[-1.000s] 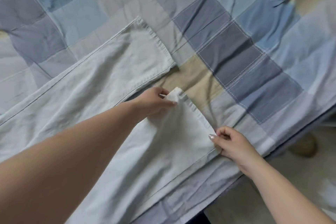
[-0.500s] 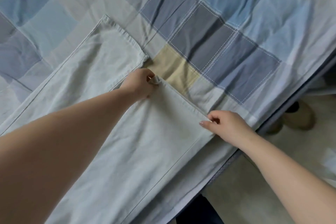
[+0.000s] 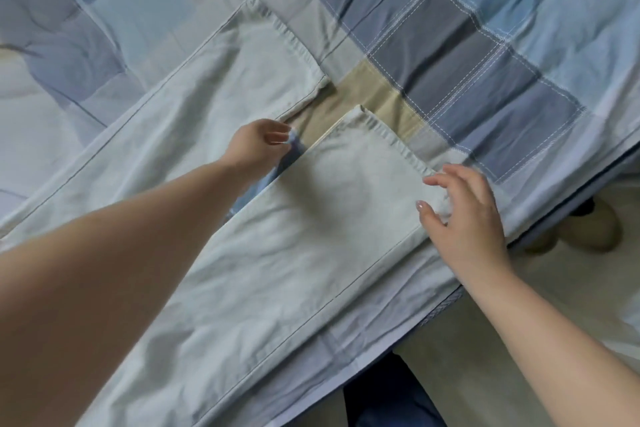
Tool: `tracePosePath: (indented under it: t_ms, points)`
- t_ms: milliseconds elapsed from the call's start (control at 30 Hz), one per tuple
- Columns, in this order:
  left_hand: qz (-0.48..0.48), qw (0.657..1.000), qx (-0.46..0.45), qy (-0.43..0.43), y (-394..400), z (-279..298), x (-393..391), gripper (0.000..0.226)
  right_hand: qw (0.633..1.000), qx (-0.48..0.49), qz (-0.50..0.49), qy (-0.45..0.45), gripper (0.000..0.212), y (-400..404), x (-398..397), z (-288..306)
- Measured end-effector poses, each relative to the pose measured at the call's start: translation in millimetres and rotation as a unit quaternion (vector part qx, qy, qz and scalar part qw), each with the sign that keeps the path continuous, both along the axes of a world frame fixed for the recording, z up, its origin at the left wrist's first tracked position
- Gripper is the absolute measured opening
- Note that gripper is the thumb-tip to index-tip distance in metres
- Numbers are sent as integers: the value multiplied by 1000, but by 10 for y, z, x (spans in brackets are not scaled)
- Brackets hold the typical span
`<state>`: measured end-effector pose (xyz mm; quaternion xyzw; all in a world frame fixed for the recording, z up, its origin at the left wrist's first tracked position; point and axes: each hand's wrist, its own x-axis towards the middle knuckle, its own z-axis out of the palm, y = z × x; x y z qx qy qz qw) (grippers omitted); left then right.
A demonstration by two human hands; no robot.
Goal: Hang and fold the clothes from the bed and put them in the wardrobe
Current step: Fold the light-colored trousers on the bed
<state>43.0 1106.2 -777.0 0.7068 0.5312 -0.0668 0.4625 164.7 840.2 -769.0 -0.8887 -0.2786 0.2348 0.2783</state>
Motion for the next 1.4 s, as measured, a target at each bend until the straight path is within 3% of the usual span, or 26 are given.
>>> tracePosePath:
  t_ms: [233,367,533,633,767,900,1067,1133,1200,1333,1400]
  points:
    - [131,990,-44,6,156,310,-1885,22,982,16,94,160,20,323,-1455,167]
    - [263,963,-63,0,161,634,-3101,20,963,-8,161,216,18,426,-2344,262]
    - [356,932,-66,-11,-210,1038,-4474,16,928,-45,272,252,16,559,-3473,576]
    - [427,900,-84,-36,-540,1189,-5156,14,912,-78,288,282,12,630,-4096,740]
    - [539,832,-119,-64,-1144,1276,-5841,10,879,-156,220,393,5,570,-4869,800]
    - [603,777,-175,-33,-1806,1256,-6269,10,782,-246,31,572,19,397,-5526,833]
    - [676,707,-204,-21,-2148,1055,-6536,21,711,-263,-79,647,35,354,-6102,821]
    - [710,687,-152,-33,-2111,968,-6573,28,697,-271,-106,655,35,380,-6246,810]
    - [733,679,-41,6,-2060,923,-6622,36,686,-269,-139,662,32,389,-6363,794]
    - [768,630,109,28,-1856,1053,-6893,33,680,-217,-213,667,16,397,-6561,793]
    - [729,666,142,78,-1780,1075,-7161,30,683,-199,-221,667,10,404,-6643,824]
